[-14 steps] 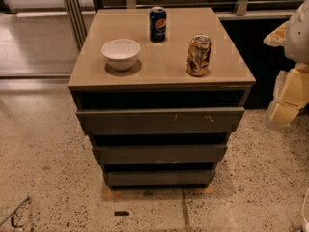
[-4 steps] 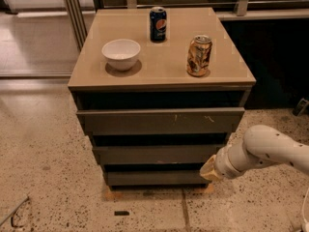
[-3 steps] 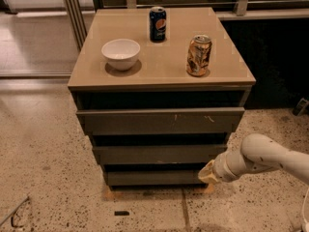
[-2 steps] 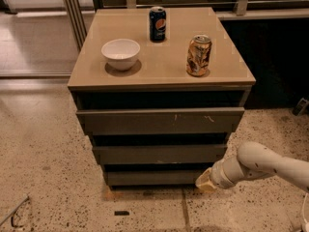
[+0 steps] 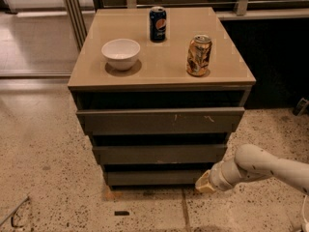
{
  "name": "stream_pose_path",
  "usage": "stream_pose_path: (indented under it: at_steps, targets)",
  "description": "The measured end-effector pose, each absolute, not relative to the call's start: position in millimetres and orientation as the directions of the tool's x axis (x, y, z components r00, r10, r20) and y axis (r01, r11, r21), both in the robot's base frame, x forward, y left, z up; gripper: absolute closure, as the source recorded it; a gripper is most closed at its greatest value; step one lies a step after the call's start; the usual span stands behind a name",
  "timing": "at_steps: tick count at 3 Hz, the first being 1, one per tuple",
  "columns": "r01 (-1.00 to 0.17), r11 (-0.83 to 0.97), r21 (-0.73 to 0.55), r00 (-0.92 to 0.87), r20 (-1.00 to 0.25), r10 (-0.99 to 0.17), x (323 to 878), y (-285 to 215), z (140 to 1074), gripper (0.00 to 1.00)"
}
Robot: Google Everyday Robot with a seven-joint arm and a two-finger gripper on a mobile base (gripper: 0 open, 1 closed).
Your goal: Open bottom drawer
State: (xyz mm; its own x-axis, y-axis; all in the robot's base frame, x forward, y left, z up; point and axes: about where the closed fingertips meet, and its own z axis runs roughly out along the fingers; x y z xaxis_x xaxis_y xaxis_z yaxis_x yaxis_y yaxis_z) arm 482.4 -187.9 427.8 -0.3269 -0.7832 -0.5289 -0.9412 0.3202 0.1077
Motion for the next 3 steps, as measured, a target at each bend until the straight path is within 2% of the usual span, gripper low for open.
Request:
stream_pose_path:
  at_steps: [2,3]
  targets:
    - [-0.973,0.229,-0.01,-0.179,-0.587,-0.79,503.8,-188.7,337.6,1.0]
    - [-0.98,0.201,-0.003,-0.159,-0.6,-0.784,524.1,-185.7,284.5,1.0]
